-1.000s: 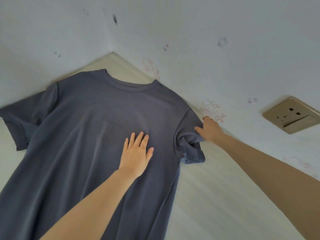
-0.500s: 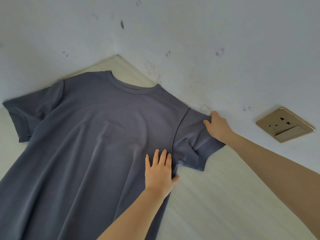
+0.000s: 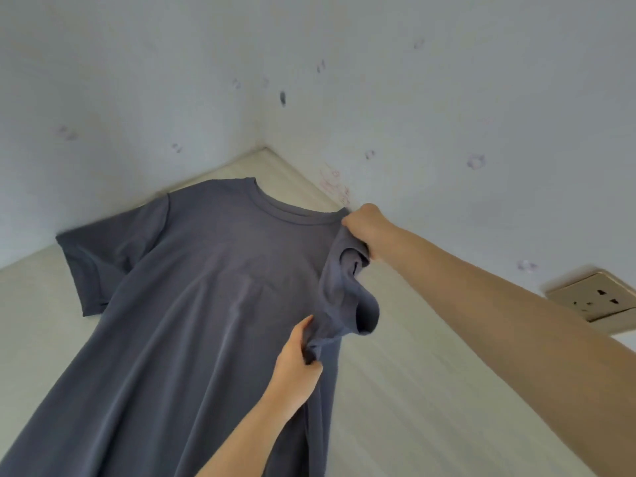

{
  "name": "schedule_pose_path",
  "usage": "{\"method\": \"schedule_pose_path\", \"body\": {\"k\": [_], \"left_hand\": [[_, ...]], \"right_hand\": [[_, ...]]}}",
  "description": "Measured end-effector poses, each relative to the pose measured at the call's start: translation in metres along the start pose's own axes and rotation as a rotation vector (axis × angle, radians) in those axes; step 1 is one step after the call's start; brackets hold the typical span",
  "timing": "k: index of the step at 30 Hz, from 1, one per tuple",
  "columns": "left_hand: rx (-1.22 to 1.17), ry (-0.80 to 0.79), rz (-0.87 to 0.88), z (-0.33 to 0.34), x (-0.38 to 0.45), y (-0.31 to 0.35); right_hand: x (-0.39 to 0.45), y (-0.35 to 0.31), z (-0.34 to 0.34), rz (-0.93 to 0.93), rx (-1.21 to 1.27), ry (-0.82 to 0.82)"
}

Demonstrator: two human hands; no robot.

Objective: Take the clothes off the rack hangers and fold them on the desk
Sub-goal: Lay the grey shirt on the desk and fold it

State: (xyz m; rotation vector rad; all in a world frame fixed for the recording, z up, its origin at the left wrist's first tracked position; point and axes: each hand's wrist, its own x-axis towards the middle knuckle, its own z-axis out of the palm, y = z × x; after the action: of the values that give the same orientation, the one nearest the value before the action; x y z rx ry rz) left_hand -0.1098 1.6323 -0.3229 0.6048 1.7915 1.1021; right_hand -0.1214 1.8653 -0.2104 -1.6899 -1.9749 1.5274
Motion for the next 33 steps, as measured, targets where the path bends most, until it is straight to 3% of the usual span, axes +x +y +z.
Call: {"method": "schedule_pose_path", "body": {"k": [6,8,11,13,14,16,18,23,30,33], "left_hand": [[-0.262,0.051,-0.040,-0.025,0.011,-0.014],[-0.315,0.089,-0.051,-0.031,0.013,-0.014],[-0.321,0.173,-0.072,-0.039,0.022,-0.010],[-0.351,0.216,-0.094,-0.043,0.027,-0.009],[-0.365,0.237,-0.101,-0.043,0.030,-0.008],[-0.411,0.278,-0.121,-0.045,0.037,-0.006],[-0.509,0.323,-0.152,-0.047,0.045,-0.003],[-0.535,0.414,-0.218,-0.062,0.057,0.005],[-0.100,0.461,0.027,-0.104,0.065,0.000],[0.018,0.561,-0.092,-0.112,0.061,-0.007]], "right_hand": [[0.011,-0.003,0.087,0.081,0.105,-0.206],[0.009,-0.001,0.099,0.171,0.276,-0.365],[0.019,0.000,0.091,0.192,0.236,-0.486],[0.034,0.005,0.074,0.138,0.135,-0.449],[0.045,0.009,0.062,0.041,-0.041,-0.373],[0.069,0.025,0.038,-0.228,-0.630,-0.129],[0.086,0.043,0.021,-0.318,-0.914,-0.099],[0.108,0.063,0.009,-0.326,-1.185,-0.158],[0.123,0.047,0.007,-0.481,-1.221,-0.054],[0.124,0.054,0.004,-0.425,-1.336,-0.003]]}}
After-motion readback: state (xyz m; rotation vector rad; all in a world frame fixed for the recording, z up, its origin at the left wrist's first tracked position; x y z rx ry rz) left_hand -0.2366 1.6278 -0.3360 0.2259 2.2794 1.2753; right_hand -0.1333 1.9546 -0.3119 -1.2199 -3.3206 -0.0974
